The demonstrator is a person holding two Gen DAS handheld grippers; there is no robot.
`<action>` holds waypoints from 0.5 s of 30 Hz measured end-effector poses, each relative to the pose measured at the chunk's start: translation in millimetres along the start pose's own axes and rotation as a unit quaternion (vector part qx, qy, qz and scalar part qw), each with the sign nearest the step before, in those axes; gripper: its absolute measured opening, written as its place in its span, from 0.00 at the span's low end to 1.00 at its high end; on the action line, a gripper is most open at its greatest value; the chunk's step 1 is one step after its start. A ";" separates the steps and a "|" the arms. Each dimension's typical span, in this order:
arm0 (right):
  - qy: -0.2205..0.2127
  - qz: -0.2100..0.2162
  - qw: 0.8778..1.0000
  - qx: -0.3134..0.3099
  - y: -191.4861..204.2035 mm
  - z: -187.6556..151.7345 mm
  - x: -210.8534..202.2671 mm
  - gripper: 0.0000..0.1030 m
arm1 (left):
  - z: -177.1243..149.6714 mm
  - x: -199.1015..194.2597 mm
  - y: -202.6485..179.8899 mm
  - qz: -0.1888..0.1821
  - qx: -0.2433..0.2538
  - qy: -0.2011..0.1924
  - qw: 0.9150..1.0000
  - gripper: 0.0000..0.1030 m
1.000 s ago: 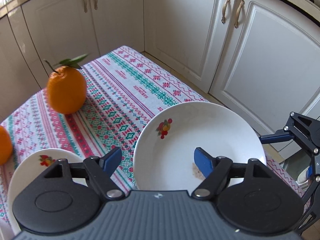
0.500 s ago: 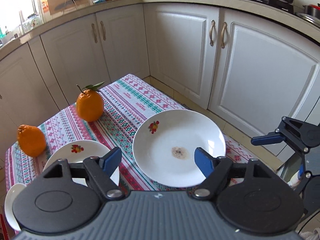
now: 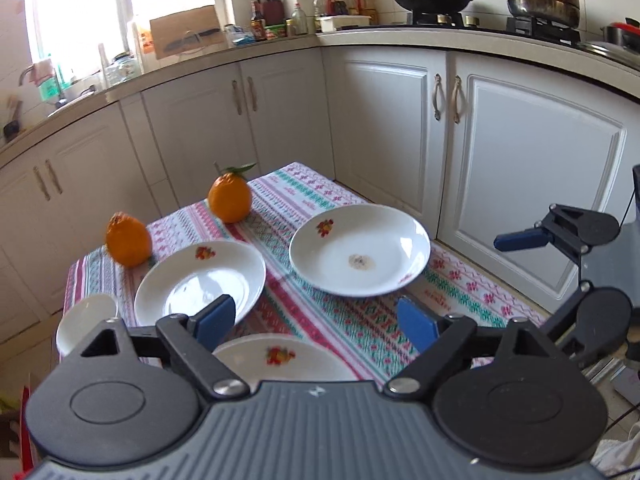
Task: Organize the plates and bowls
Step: 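Lower the stained plate onto the tablecloth and open the left gripper, then move the right gripper toward a white plate with a fruit decal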
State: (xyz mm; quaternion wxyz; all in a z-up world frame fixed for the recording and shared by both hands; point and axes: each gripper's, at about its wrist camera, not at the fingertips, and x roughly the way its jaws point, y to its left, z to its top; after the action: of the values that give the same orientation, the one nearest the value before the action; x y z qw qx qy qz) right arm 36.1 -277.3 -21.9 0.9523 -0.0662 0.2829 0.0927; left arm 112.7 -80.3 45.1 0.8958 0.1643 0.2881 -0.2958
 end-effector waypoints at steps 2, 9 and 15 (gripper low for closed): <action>0.001 0.006 1.000 0.004 3.3 -3.7 -0.6 1.00 | -16.8 -7.1 0.0 0.014 -0.004 -0.002 1.000 0.87; 0.018 0.018 1.000 0.016 11.5 -20.7 3.2 1.00 | -68.4 -20.3 -6.2 0.074 0.016 -0.009 0.997 0.87; 0.040 0.023 0.999 0.020 19.3 -25.9 14.4 1.00 | -97.8 -20.4 -5.9 0.077 0.001 0.007 0.997 0.88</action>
State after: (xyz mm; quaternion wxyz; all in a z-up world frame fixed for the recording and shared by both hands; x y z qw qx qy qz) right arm 30.2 -261.2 -52.8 0.9392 -0.0438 0.3238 0.1060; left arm 54.6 -30.5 -19.4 0.9139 0.1886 0.2807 -0.2246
